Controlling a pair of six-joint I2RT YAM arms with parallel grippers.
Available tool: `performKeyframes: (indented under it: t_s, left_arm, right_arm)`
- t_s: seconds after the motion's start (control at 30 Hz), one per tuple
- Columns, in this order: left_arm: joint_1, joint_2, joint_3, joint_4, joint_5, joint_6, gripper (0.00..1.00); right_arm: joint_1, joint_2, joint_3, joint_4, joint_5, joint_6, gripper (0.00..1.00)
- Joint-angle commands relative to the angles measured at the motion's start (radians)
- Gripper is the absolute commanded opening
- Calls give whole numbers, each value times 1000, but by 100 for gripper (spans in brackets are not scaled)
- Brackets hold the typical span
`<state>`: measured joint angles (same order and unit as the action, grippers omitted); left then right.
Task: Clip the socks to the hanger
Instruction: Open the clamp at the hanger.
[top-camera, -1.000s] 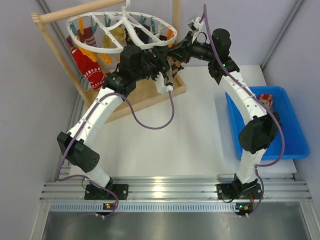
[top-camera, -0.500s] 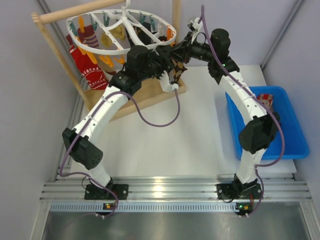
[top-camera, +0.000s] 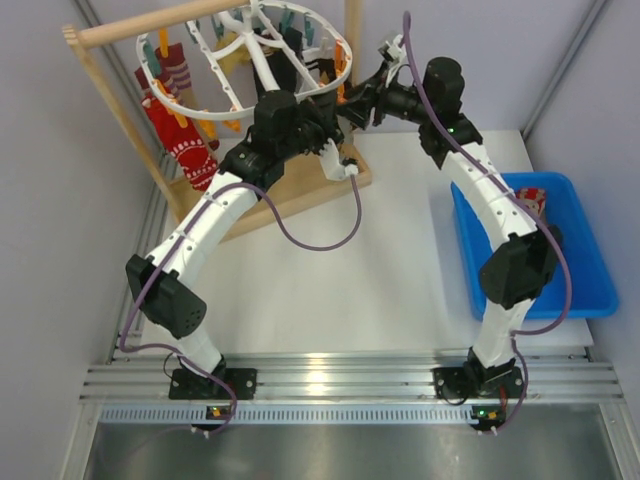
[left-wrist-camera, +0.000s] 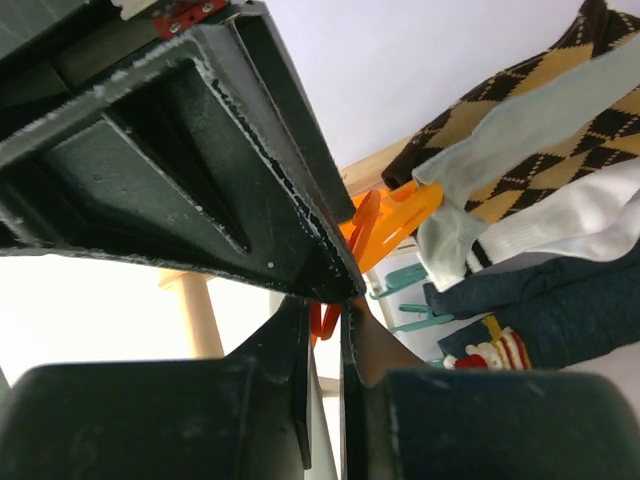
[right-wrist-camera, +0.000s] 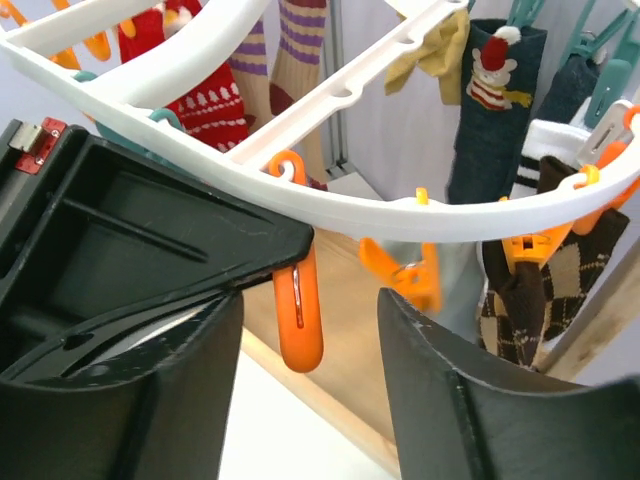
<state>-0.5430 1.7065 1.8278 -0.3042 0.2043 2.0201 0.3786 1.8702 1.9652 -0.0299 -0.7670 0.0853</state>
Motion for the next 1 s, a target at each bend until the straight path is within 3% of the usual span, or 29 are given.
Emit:
performKeyframes:
  t_s: [0.0,0.1,0.17,0.3,0.53,0.67,0.83,0.97]
  left_arm:
    - [8,-10,-16,103,9,608,0]
    - [8,-13,-27,105,27,579,0]
    - [8,-18,-33,109,33,560,0]
    - [8,-18,-42,120,37,522,0]
    - [8,-27,-41,96,27,471,0]
    - [8,-28,-32,77,33,465,0]
    - [8,-28,-35,94,44,466,0]
    - [9,-30,-41,108,41,453,0]
  right_arm:
    - [-15,-83,-18,83,-38,51,57]
    - [-64,-103,-54,188,-67,149,73]
    - [-96,-115,-84,257,-90,209,73]
    - [-133,-134,-120,342,-147,281,60]
    - [-133,-174,-242,489,-233,249,56]
    - [-110,-177,-247,446,-201,146,56]
    - [-145,-172,-233,357,-167,177,57]
    - [-260,-238,-250,126,-184,125,71]
